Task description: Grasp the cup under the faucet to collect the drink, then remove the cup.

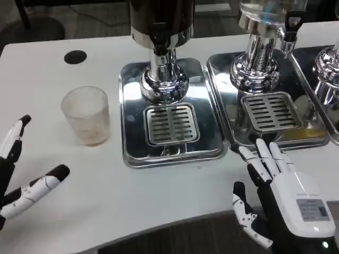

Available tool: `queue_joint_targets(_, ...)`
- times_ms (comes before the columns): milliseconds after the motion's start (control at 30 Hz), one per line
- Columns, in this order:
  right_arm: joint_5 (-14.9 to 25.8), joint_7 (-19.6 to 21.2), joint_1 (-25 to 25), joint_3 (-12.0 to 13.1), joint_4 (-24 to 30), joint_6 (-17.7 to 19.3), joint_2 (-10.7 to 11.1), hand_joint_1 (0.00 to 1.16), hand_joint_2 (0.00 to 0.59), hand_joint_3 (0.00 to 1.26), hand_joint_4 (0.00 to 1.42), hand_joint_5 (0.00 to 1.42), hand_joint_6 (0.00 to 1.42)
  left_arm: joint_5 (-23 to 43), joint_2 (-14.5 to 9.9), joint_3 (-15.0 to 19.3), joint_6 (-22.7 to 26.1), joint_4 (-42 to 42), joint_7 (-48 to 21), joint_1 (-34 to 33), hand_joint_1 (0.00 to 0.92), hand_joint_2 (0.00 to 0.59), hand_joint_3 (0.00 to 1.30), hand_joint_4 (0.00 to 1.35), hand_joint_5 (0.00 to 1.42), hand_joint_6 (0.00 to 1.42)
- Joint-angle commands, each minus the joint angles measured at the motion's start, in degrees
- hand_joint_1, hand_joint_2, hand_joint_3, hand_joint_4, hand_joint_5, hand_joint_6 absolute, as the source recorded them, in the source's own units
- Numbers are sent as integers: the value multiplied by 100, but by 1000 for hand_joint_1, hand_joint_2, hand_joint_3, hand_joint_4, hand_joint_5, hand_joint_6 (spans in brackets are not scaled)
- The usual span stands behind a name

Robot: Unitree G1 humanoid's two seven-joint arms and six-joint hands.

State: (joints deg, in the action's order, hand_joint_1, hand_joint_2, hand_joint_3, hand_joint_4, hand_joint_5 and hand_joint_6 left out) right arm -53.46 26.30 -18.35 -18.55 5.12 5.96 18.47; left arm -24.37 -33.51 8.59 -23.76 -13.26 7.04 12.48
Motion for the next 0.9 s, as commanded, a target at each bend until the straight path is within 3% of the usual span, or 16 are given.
queue_joint_targets(33,8,19,64,-7,12,-9,-37,364,582,191,0,0,104,219,-56,-6,427,-318,-298,-441,0,40,0,0,98,255)
queue_joint_targets(167,43,45,71,15,18,7,-46,370,582,220,0,0,120,245,-9,-199,663,-824,-467,-1140,54,48,0,0,107,261)
queue_joint_targets(400,47,30,99,14,18,1,-47,386,573,237,0,0,126,198,8,-481,614,-1738,-428,-1960,139,50,0,0,127,286)
queue_joint_targets(900,125,4,220,-49,10,50,-68,432,572,303,26,0,170,-2,27,-1229,476,-3448,-122,-3312,165,52,0,0,148,320)
